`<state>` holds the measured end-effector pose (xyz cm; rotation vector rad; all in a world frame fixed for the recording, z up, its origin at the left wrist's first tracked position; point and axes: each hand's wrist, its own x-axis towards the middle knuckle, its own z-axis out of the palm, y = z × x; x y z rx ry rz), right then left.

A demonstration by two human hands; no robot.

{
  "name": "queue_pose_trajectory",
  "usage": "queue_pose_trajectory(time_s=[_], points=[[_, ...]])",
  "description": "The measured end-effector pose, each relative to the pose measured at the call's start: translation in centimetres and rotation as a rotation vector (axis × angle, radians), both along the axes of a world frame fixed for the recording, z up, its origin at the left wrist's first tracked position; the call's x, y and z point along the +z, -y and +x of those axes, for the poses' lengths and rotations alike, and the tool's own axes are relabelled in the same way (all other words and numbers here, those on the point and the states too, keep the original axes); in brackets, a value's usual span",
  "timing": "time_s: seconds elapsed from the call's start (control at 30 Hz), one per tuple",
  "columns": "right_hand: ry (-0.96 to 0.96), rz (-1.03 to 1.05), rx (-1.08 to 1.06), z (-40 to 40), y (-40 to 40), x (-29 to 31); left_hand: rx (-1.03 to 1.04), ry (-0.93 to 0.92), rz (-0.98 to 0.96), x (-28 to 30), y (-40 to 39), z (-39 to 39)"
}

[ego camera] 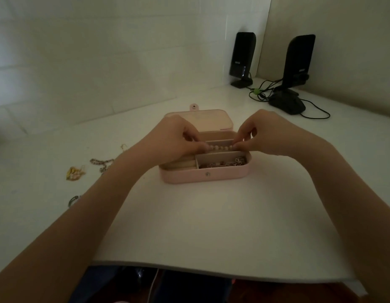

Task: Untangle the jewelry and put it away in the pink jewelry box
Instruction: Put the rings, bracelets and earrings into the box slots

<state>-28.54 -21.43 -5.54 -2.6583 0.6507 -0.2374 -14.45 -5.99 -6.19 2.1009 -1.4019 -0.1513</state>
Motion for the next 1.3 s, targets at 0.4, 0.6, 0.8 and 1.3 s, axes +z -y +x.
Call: queue_pose_trajectory(time_s=[0.4,0.6,0.8,1.3], points=[[0.170,-0.019,0.067,1.4,-0.8,0.3,0.117,0.052,-0.074,-0.2,-1.9,5.4],[-0.105,-0.054,0.267,3.9,-2.8,0.0,0.123,0.082,-0.121,-1.5,-1.6,5.4],[-0.126,-0.068,0.292,4.5,-2.1,-0.1,0.054,0.096,-0.194,-2.1,-1.9,5.4],[0.250,0.590,0.068,5.0,-1.5,0.6,0.159,-0.056,-0.232,-0.9,-2.5,6.2]])
